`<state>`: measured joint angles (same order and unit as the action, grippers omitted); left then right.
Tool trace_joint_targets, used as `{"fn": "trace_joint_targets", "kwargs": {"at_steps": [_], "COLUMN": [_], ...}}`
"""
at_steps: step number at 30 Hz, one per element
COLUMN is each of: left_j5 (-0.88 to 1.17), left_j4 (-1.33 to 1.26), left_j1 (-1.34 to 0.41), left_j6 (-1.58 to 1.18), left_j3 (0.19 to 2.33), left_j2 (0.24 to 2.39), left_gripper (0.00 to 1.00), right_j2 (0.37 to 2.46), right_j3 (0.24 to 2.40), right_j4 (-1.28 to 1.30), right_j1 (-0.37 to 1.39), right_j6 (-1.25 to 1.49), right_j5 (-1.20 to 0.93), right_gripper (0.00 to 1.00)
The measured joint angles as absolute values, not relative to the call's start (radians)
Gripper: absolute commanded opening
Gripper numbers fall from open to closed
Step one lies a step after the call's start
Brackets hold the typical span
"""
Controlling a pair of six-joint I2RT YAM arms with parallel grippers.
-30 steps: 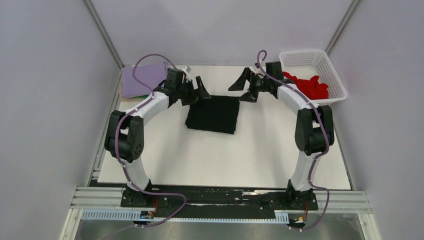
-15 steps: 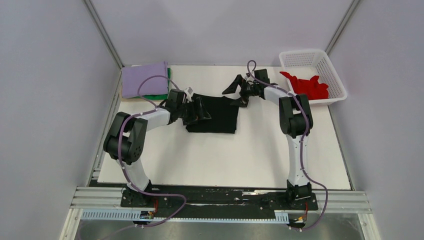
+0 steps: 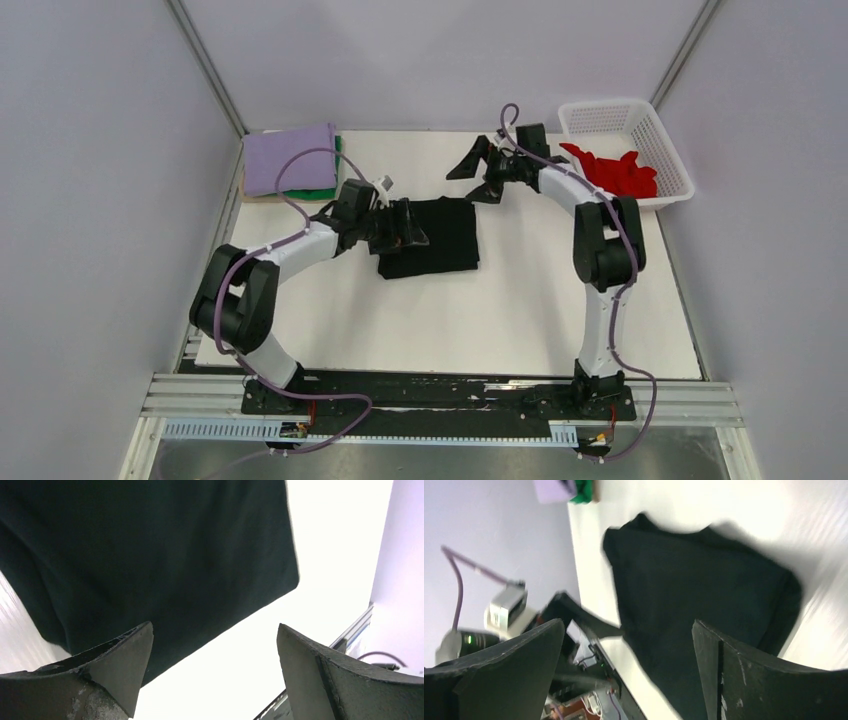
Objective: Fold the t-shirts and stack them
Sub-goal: Smooth out wrinkles on the folded tshirt
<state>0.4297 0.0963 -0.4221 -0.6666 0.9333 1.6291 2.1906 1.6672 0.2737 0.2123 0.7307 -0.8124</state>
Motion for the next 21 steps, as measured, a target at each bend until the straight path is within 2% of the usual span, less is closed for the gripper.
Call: {"fn": "trace_joint_targets", "kwargs": {"at_steps": [6, 9, 17, 21], "left_j5": [0.395, 0.414, 0.409, 0.417], "left_j4": [0.117, 0.09, 0.071, 0.05], "left_j1": [-0.392, -0.348, -0.3, -0.293], "left_j6": [-0.672, -0.678, -0.684, -0.696], "left_j3": [1.117, 1.227, 1.282, 1.288], "left_j2": [1.649, 1.728, 1.967, 2.008], "left_gripper": [1.0, 1.0, 1.0, 1.0], "right_j2": [1.842, 1.758, 1.889, 1.921], "right_j3": [1.416, 1.289, 1.085, 1.013], "right_j4": [0.215, 0.135, 0.066, 0.066], "right_j1": [0.229, 0.245, 0.267, 0.267], "right_j6": [0.735, 0.764, 0.838, 0.841], "right_j5": [-0.837, -0.871, -0.897, -0.867], "right_gripper": [1.0, 1.0, 1.0, 1.0]}}
